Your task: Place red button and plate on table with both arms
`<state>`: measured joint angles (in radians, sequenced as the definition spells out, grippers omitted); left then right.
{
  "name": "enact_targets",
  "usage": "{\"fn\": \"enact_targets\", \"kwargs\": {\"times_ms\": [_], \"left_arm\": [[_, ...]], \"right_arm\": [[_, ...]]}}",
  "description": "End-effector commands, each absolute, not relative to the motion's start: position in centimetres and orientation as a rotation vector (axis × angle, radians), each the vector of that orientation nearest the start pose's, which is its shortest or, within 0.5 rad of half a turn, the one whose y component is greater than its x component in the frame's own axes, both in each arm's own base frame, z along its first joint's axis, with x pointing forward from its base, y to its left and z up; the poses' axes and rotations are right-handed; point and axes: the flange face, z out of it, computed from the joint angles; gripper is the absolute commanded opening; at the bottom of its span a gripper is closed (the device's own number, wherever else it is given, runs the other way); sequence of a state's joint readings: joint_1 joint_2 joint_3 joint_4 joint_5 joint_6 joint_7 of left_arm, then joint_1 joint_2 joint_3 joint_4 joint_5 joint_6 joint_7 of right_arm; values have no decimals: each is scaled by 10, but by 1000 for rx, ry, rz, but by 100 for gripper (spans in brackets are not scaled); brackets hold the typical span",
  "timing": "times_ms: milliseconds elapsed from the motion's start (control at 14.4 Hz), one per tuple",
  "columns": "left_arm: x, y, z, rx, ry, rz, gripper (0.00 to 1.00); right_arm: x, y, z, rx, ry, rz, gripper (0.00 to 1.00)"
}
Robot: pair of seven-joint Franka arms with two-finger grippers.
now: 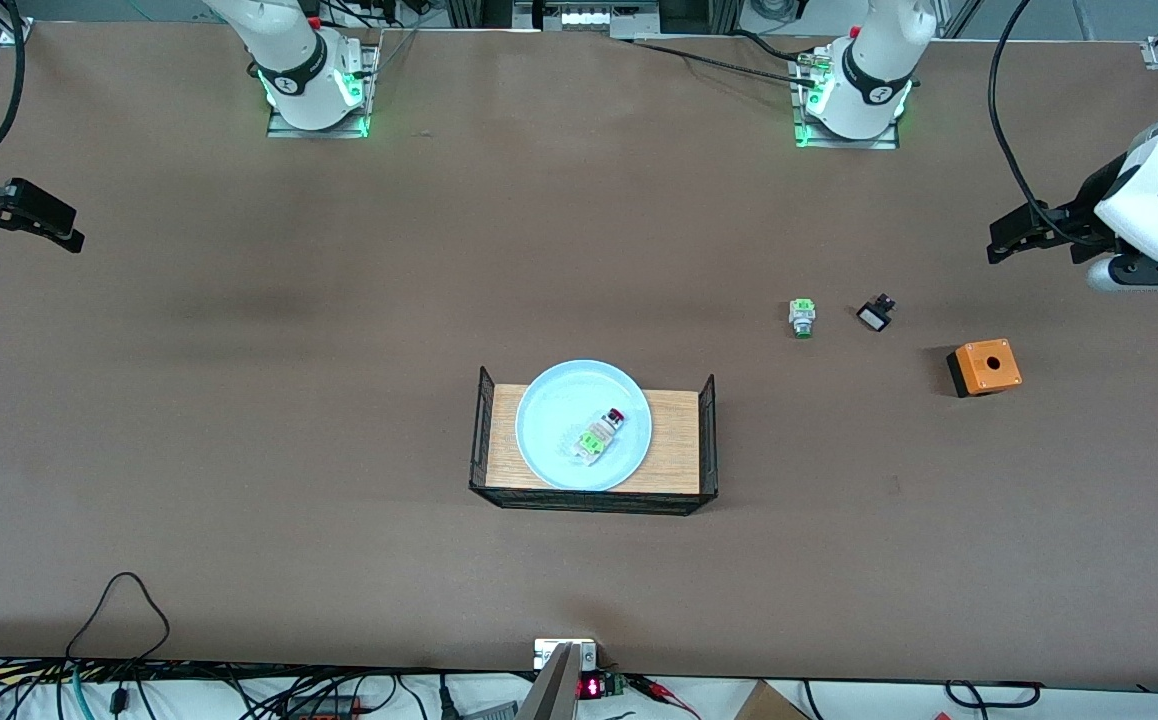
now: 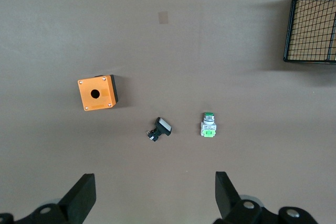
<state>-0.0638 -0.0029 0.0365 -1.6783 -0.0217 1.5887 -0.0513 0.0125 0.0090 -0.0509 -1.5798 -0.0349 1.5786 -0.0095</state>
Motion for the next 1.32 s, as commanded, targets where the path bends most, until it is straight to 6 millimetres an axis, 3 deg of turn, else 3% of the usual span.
{"fn": "enact_targets", "kwargs": {"times_ms": [0, 764, 1042, 1250], "left_arm": [[554, -16, 580, -3141, -5, 133, 100], [556, -15, 576, -3141, -10, 150, 100], [553, -32, 575, -3146, 33, 177, 100], [550, -61, 576, -3148, 100, 227, 100]], "right_arm": [[556, -24, 623, -3177, 27, 11, 100], [556, -24, 623, -3177, 27, 14, 100], [556, -24, 623, -3177, 25, 14, 100], [556, -24, 623, -3178, 27, 14, 100]]}}
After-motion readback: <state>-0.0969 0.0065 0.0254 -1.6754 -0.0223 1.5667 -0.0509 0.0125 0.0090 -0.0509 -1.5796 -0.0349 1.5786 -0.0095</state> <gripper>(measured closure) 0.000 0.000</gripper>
